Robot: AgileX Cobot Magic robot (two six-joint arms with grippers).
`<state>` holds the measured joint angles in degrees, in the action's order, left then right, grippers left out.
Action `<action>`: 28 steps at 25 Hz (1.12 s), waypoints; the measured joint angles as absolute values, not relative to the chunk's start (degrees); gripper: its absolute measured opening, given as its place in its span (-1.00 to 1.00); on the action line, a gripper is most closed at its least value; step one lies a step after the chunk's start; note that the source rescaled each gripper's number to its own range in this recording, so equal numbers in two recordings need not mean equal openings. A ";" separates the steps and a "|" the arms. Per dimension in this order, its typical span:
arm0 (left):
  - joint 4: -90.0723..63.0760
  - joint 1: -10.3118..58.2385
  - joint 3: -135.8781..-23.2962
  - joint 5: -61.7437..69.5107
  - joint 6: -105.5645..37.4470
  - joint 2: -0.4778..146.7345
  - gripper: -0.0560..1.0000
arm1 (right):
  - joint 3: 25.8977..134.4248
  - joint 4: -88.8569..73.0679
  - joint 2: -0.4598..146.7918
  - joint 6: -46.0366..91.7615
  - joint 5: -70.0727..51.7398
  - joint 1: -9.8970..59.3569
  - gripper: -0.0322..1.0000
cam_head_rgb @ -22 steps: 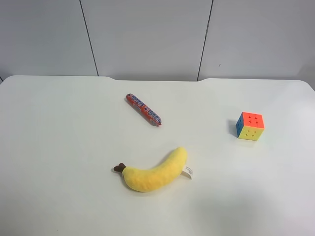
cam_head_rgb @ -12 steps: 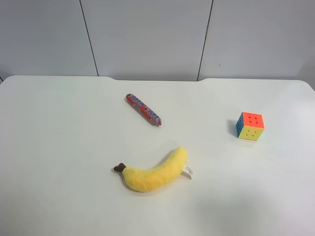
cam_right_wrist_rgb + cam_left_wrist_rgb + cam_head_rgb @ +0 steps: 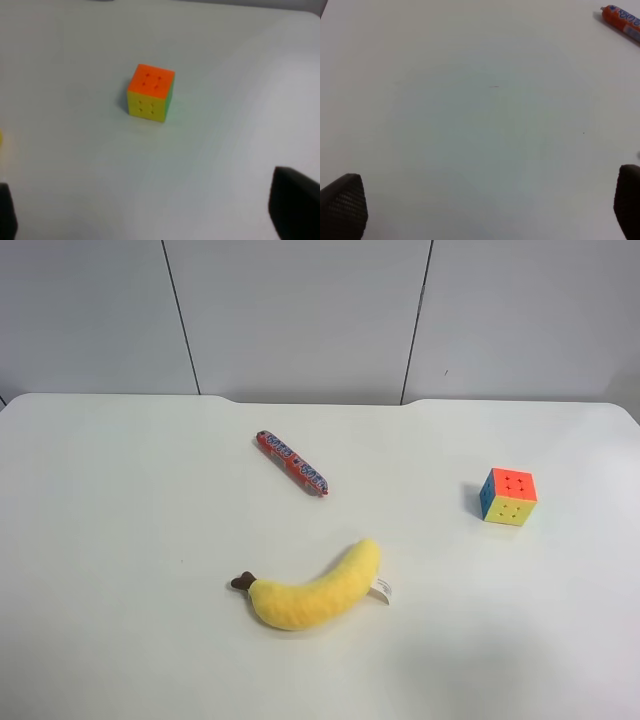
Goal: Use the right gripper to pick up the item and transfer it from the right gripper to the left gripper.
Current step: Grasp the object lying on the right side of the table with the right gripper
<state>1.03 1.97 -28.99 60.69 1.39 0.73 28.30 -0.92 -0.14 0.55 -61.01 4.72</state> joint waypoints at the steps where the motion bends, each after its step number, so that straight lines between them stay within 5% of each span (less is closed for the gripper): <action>1: 1.03 1.97 -28.99 60.69 1.39 0.73 1.00 | 28.30 -0.92 -0.14 0.55 -61.01 4.72 1.00; 15: 1.03 1.97 -28.99 60.69 1.39 0.73 1.00 | 30.12 -0.87 2.40 0.55 -61.50 4.72 1.00; 28: 1.03 1.97 -28.99 60.69 1.39 0.73 1.00 | 43.00 0.66 36.10 -5.71 -61.40 4.72 1.00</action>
<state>1.03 1.97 -28.99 60.69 1.39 0.73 43.00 0.66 36.10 -5.71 -61.40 4.72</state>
